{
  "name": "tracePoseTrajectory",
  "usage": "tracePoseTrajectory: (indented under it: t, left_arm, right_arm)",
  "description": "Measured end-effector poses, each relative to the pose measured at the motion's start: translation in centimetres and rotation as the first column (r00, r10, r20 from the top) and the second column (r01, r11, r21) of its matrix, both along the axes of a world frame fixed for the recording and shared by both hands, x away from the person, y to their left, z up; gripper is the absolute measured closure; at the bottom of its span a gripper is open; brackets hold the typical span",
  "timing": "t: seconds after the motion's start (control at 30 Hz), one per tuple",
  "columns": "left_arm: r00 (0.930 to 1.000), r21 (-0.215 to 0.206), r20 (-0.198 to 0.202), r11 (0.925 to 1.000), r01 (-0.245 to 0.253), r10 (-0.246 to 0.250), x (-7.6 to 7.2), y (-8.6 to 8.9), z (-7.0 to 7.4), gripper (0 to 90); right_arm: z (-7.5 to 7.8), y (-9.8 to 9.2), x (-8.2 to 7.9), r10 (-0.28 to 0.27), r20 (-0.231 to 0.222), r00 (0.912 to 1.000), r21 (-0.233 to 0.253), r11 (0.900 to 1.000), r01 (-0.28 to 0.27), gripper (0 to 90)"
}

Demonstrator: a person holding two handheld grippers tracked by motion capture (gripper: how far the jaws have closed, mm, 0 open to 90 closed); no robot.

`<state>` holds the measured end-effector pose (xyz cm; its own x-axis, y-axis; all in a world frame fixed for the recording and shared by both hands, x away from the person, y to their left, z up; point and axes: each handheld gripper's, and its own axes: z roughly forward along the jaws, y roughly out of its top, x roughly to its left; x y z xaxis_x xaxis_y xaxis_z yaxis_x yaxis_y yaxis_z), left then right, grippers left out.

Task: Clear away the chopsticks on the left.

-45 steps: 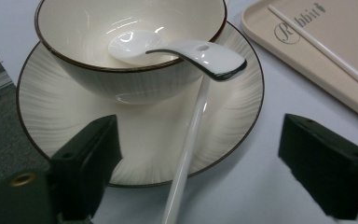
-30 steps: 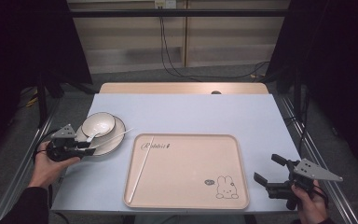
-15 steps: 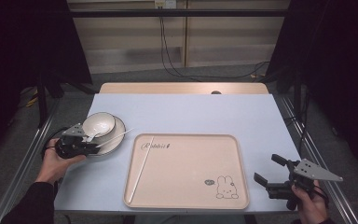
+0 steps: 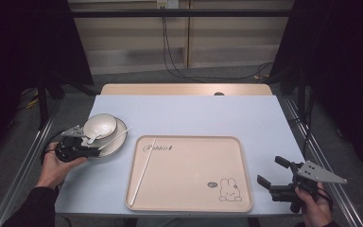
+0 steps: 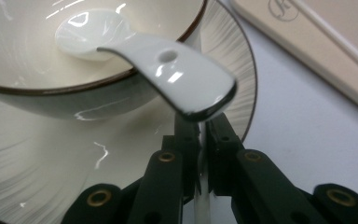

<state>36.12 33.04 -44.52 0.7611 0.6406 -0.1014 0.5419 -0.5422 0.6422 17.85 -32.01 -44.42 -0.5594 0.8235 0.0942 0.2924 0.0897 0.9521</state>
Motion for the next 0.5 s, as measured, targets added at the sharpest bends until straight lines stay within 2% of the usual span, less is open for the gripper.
tracePoseTrajectory:
  t: [0.03,0.07,0.23,0.27,0.37,0.5]
  left_arm:
    - [1.0000,-0.010,-0.008,1.0000,-0.002,0.002,-0.1,-0.1,0.0,84.8]
    - [1.0000,0.003,-0.007,1.0000,0.003,-0.003,-0.1,-0.2,0.2,84.8]
    - [1.0000,-0.032,-0.001,0.9995,-0.005,0.005,-0.6,-0.7,0.8,84.9]
    - [0.9996,-0.031,0.024,0.9994,-0.017,0.018,-0.8,-0.8,1.0,84.9]
    - [0.9987,-0.078,0.022,0.9960,-0.044,0.046,-1.3,-1.0,1.3,84.9]
    - [0.9975,-0.098,0.034,0.9934,-0.058,0.062,-2.2,-1.4,1.7,84.9]
  right_arm:
    - [0.0,0.0,0.0,0.000,0.001,1.0000,-0.001,1.000,0.000,1.6]
    - [0.0,0.0,0.0,0.000,0.001,1.0000,-0.001,1.000,0.000,1.6]
    - [0.0,0.0,0.0,-0.001,0.003,1.0000,0.000,1.000,0.001,1.6]
    - [0.0,0.0,0.0,0.000,0.003,1.0000,0.001,1.000,0.000,1.6]
    - [0.0,0.0,0.0,0.001,-0.001,1.0000,0.003,1.000,-0.001,1.6]
    - [0.0,0.0,0.0,0.001,0.003,1.0000,-0.003,1.000,-0.001,1.6]
